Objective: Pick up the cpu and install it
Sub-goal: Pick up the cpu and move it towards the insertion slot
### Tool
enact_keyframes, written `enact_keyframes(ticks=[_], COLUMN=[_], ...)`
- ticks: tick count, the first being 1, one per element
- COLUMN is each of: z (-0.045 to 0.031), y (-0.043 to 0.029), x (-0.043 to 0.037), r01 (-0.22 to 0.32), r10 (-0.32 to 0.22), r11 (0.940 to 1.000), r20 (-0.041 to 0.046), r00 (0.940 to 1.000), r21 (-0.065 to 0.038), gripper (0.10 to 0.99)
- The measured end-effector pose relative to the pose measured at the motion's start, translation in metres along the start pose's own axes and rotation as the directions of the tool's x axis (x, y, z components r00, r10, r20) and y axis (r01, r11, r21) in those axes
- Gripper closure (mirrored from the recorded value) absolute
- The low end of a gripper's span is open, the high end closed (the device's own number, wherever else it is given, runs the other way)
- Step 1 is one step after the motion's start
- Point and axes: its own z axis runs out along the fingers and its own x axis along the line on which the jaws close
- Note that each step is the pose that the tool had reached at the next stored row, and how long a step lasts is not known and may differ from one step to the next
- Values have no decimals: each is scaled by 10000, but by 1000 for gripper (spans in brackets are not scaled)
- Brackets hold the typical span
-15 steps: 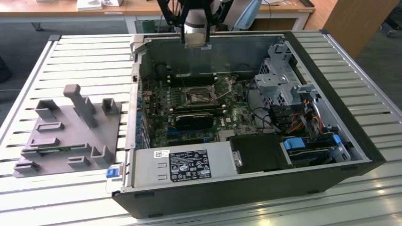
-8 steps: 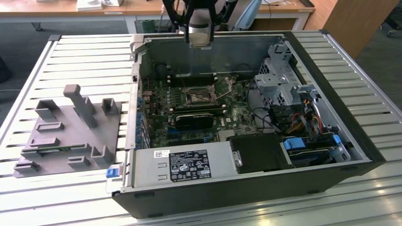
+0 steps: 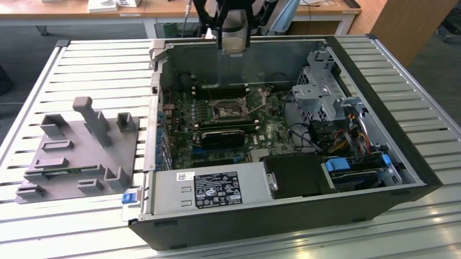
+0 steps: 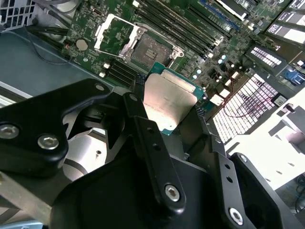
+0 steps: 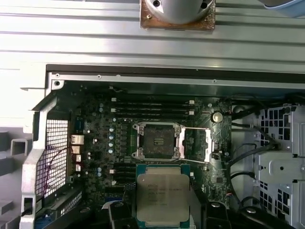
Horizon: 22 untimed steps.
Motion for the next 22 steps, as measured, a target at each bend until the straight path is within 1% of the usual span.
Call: enact_keyframes(ticks=[9,22], z=[4,9], y=[9,25], x=[-107,-287], r01=[-1,-1], r10=[1,1], r11=[10000,10000], r20=[0,0], r00=[10000,10000], r21=[-1,0], gripper=[549,549])
